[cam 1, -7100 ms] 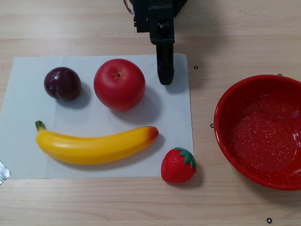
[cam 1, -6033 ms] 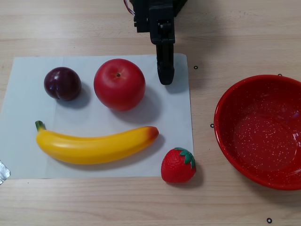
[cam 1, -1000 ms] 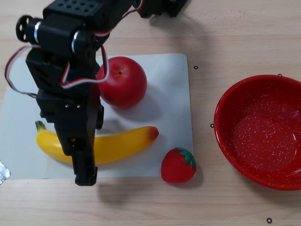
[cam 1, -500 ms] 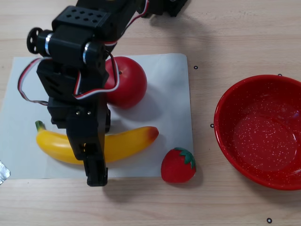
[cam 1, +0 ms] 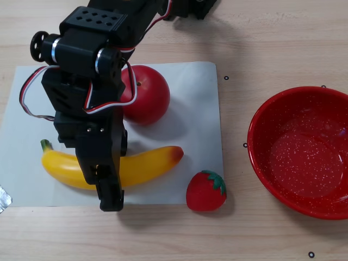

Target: Grasp the banana and put it in the red bowl.

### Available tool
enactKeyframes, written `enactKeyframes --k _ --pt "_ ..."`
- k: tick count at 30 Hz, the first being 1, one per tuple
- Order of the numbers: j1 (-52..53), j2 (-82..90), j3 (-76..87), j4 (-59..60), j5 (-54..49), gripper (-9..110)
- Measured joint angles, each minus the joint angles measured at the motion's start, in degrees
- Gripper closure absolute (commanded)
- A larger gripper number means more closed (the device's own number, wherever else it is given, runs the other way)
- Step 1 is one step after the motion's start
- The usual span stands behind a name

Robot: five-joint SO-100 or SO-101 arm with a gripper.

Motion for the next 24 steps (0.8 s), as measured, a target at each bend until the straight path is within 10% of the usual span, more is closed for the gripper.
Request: enactKeyframes --k 7,24 --pt "-0.2 -0.2 -1.0 0.0 -0.2 100" --pt "-0.4 7.6 12.5 -1.7 -6.6 101"
